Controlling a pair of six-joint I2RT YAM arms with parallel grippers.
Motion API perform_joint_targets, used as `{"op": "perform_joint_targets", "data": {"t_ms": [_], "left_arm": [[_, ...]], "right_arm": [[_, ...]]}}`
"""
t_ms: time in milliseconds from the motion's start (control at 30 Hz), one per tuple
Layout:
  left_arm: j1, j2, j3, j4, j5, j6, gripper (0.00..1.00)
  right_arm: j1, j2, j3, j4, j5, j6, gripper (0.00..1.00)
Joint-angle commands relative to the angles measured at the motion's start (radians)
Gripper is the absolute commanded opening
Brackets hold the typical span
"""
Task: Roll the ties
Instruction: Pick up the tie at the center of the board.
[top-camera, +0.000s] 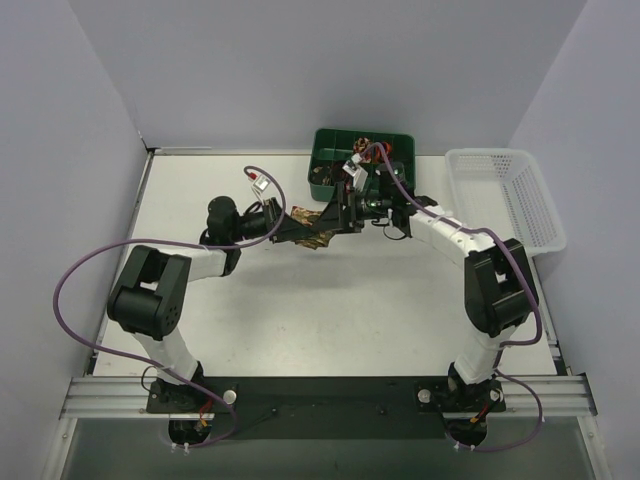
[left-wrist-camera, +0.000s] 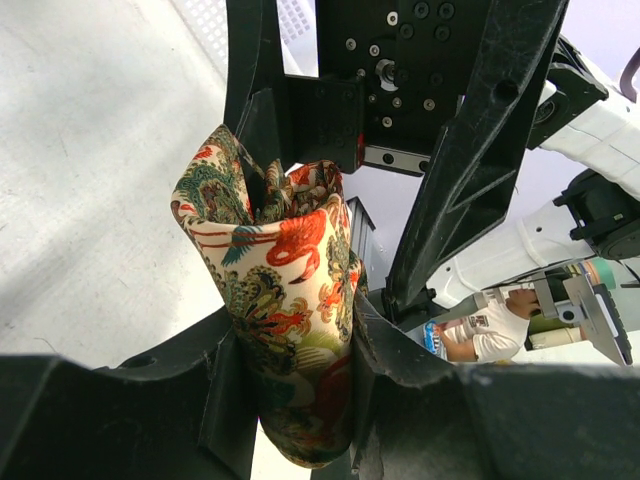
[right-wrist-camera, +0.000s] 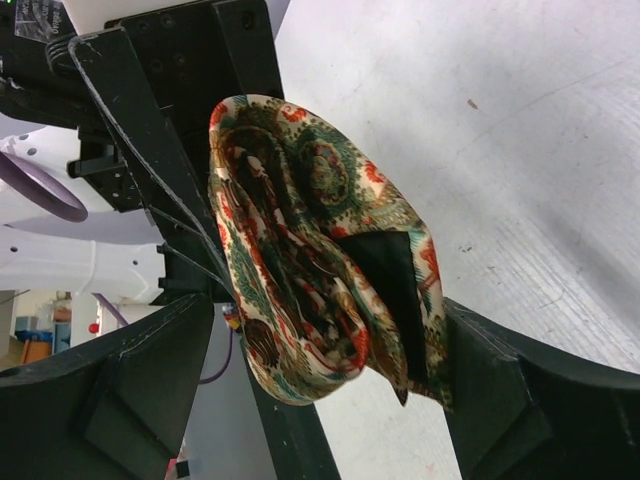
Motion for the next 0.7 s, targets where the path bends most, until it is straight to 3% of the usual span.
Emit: {"op": "perform_joint_targets", "data": {"t_ms": [0, 100, 433, 567, 667], "left_arm": [[-0.007, -0.042, 0.038, 0.026, 0.006, 0.004, 0.25], [-0.007, -0.047, 0.036, 0.026, -0.002, 0.007, 0.25], [-0.007, -0.057, 0.044, -0.015, -0.025, 0.041, 0.24], [-0.009, -0.059, 0.047, -0.015, -0.03, 0.039, 0.25], [-0.009, -0.056, 0.05, -0.017, -0.031, 0.041, 0.24]], "right_arm": [[0.008, -0.027, 0.002, 0.073, -0.066, 0.005, 0.86], [0.01, -0.021, 0.005, 0.082, -0.092, 0.018, 0.66], [0.016, -0.015, -0.03, 0.1, -0.151, 0.033, 0.42], [0.02, -0.008, -0.041, 0.122, -0.18, 0.047, 0.38], [0.03, -0.01, -0.047, 0.14, -0.203, 0.056, 0.42]]}}
